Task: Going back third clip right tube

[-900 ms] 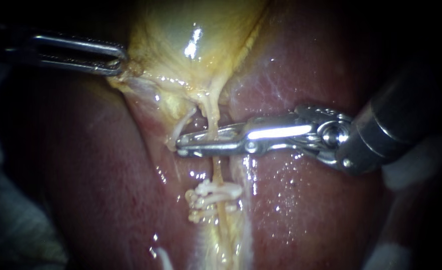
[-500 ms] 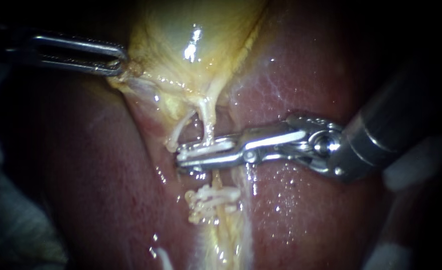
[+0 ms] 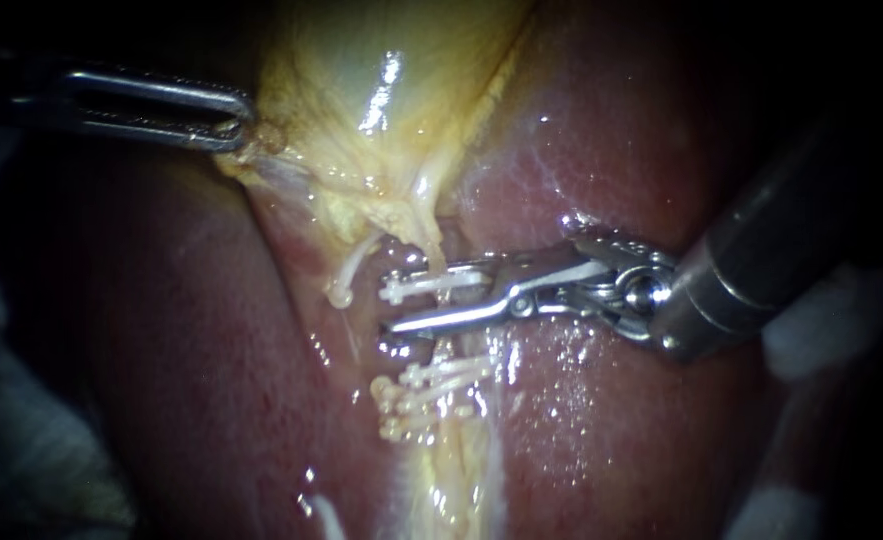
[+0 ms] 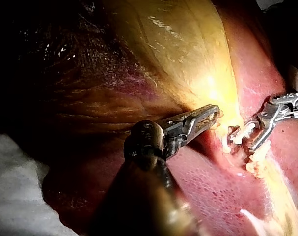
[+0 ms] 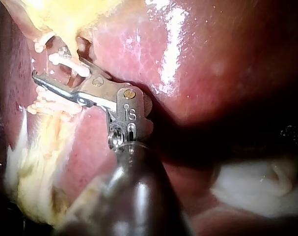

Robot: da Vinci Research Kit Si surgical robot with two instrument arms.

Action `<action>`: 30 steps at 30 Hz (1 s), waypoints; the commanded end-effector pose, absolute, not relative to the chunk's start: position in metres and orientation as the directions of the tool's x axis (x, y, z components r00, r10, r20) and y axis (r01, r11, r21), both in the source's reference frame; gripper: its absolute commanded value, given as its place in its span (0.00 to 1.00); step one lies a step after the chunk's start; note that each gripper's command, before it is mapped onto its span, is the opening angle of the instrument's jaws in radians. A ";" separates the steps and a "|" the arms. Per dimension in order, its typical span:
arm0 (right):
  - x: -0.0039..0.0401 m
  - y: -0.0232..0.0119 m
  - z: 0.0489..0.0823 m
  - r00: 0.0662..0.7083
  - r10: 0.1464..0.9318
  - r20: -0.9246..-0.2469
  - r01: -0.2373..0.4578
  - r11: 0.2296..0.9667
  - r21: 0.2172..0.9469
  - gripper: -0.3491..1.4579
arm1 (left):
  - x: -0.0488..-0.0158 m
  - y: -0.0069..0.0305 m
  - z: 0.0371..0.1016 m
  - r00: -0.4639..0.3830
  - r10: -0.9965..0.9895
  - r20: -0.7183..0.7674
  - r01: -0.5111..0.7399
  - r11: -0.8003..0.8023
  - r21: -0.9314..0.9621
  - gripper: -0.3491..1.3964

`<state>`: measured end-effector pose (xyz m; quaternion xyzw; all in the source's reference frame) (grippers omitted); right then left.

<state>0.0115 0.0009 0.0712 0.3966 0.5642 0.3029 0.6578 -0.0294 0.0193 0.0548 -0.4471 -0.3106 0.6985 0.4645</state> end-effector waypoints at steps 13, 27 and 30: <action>0.0109 0.0011 0.0710 0.158 0.828 -0.538 -0.047 0.550 0.834 0.46 | -0.0293 0.0192 0.0547 -0.169 0.926 -0.336 -0.370 -0.376 -0.850 0.00; 0.0073 0.0023 0.0665 0.363 0.577 -0.732 0.003 0.785 0.620 0.47 | -0.0292 0.0192 0.0547 -0.169 0.926 -0.336 -0.370 -0.376 -0.850 0.00; 0.0057 0.0030 0.0644 0.387 0.509 -0.769 0.022 0.829 0.559 0.47 | -0.0292 0.0192 0.0547 -0.169 0.926 -0.336 -0.369 -0.376 -0.850 0.00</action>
